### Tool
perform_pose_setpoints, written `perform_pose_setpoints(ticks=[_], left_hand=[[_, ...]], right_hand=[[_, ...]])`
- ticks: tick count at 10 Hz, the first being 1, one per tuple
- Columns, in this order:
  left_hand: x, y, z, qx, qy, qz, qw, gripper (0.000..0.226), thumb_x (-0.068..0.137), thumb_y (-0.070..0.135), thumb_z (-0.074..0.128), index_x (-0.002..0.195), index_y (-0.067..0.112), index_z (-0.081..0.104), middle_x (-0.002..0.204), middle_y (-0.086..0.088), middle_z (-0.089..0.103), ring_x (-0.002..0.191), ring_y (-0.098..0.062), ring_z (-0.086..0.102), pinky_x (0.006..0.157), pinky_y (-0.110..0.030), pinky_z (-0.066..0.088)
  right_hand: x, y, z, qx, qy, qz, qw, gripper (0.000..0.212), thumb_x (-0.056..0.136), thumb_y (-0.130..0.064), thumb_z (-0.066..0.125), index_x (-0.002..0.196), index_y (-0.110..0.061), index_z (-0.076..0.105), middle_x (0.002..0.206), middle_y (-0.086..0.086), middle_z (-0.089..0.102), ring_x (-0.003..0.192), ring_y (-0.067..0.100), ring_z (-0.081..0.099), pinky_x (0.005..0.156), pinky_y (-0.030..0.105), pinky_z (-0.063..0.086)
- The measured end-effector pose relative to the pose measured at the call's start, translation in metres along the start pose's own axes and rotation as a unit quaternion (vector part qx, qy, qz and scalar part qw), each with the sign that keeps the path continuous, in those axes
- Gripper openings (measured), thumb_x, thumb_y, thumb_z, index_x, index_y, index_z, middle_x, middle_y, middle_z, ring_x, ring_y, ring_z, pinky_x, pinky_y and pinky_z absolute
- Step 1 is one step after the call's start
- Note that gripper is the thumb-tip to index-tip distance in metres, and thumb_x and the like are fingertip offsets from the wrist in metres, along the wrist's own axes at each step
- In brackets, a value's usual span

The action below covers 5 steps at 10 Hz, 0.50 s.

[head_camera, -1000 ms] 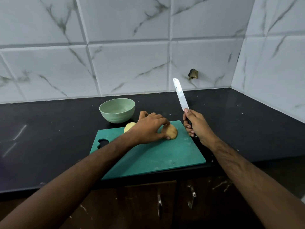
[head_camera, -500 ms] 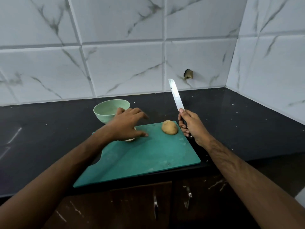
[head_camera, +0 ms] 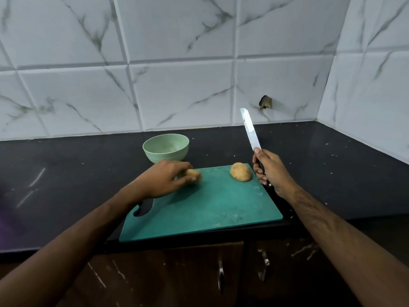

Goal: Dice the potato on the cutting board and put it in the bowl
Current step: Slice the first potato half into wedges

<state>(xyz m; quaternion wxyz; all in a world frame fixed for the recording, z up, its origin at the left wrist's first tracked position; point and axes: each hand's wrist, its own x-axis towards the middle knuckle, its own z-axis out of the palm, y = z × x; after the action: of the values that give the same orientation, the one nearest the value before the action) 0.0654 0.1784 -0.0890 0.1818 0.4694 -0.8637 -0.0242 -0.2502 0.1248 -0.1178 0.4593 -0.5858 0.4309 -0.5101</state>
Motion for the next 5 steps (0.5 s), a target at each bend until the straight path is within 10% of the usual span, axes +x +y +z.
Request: perform_pose_setpoints(ticks=[2,4,5], left_hand=[[0.001,0.007,0.0,-0.278,-0.05,-0.152,0.947,0.031,0.097,0.034,0.063,0.114,0.008,0.062,0.081,-0.001,0.072,0.074,-0.024,0.068,0.07,-0.035,0.055],[-0.011,-0.003,0.008,0.096,-0.046,-0.114,0.988,0.036,0.1,0.058,0.041,0.123,0.035,0.057,0.115,0.014,0.054,0.108,-0.007,0.053,0.096,-0.038,0.035],[-0.021,-0.008,0.008,-0.022,-0.093,-0.028,0.995,0.046,0.096,0.06,0.034,0.137,0.044,0.048,0.135,0.021,0.046,0.131,0.001,0.04,0.101,-0.04,0.029]], right_hand=[[0.002,0.002,-0.001,-0.008,-0.003,0.004,1.0,0.037,0.108,-0.039,0.046,0.084,-0.012,0.052,0.055,-0.001,0.037,0.04,0.011,0.027,0.037,0.021,0.025],[0.0,-0.001,0.0,-0.023,-0.006,0.004,1.0,0.033,0.109,-0.033,0.044,0.087,-0.01,0.053,0.055,-0.001,0.038,0.041,0.011,0.027,0.037,0.021,0.026],[0.0,-0.002,-0.001,-0.035,-0.01,0.01,0.999,0.031,0.109,-0.027,0.04,0.089,-0.009,0.054,0.056,0.001,0.038,0.04,0.011,0.027,0.037,0.021,0.025]])
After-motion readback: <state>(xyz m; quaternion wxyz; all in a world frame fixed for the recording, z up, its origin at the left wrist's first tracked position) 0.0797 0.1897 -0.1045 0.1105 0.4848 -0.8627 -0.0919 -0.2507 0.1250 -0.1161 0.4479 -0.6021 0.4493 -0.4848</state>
